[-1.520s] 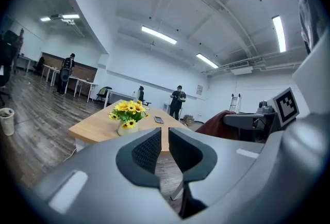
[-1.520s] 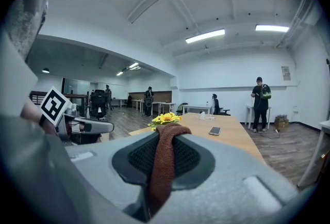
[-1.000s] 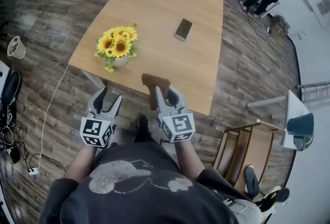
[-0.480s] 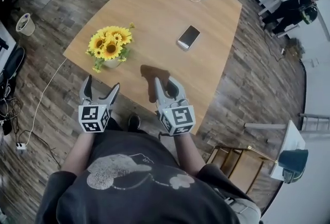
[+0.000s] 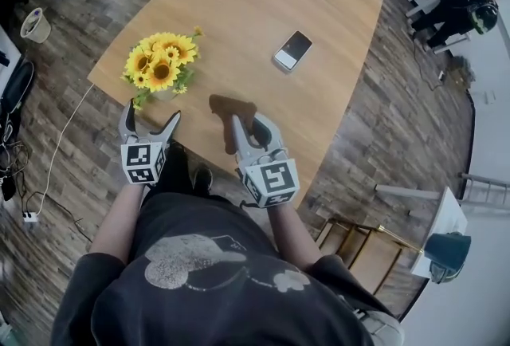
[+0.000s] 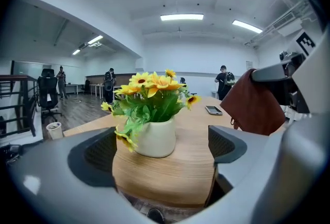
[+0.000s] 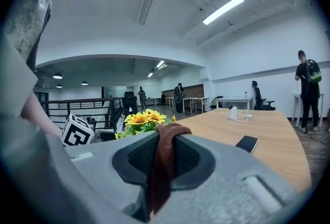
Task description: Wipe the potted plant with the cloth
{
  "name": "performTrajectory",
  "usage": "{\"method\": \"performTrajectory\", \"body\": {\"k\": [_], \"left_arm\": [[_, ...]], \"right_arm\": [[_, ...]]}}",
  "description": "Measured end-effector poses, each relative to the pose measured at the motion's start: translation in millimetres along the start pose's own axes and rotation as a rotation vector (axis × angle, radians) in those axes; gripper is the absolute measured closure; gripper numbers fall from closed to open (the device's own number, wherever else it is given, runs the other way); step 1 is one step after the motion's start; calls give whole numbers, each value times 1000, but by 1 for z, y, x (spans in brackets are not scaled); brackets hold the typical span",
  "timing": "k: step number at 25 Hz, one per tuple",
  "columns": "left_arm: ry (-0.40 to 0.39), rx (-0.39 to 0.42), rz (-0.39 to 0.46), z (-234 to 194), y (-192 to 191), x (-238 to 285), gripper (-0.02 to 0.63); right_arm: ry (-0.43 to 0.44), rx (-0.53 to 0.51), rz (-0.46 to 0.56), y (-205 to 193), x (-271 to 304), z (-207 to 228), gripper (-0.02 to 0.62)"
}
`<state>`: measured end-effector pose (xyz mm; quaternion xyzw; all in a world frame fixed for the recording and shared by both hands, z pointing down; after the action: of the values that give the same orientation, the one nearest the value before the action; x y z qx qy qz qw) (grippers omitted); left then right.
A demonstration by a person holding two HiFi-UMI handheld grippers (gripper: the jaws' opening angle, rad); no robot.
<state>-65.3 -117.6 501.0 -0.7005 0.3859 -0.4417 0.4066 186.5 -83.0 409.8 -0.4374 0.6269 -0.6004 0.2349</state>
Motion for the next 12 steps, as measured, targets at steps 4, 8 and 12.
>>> {"method": "performTrajectory", "body": {"k": [4,8,12], "left_arm": [[15,-8,-16,-8,-4,19,21],[24,-10,-21,-23,-2,35,21],[-31,55,-41,-28,3,50,21]], "right_arm": [[-5,1,-28,-7,7,3,552],[25,2,-47,-13,24,1,552],[54,16,-53,-15,52,2,552]]}}
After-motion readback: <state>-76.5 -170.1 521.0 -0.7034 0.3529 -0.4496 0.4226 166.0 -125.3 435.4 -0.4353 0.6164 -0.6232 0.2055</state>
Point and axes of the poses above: the fingertips, and each gripper's own axes: x forward along the fingers, z to its right, y out of its top, the point moved 8 cm from there along -x, backward along the fingers, and after that the axes turned 13 degrees about -x, right-handed, at the moved point
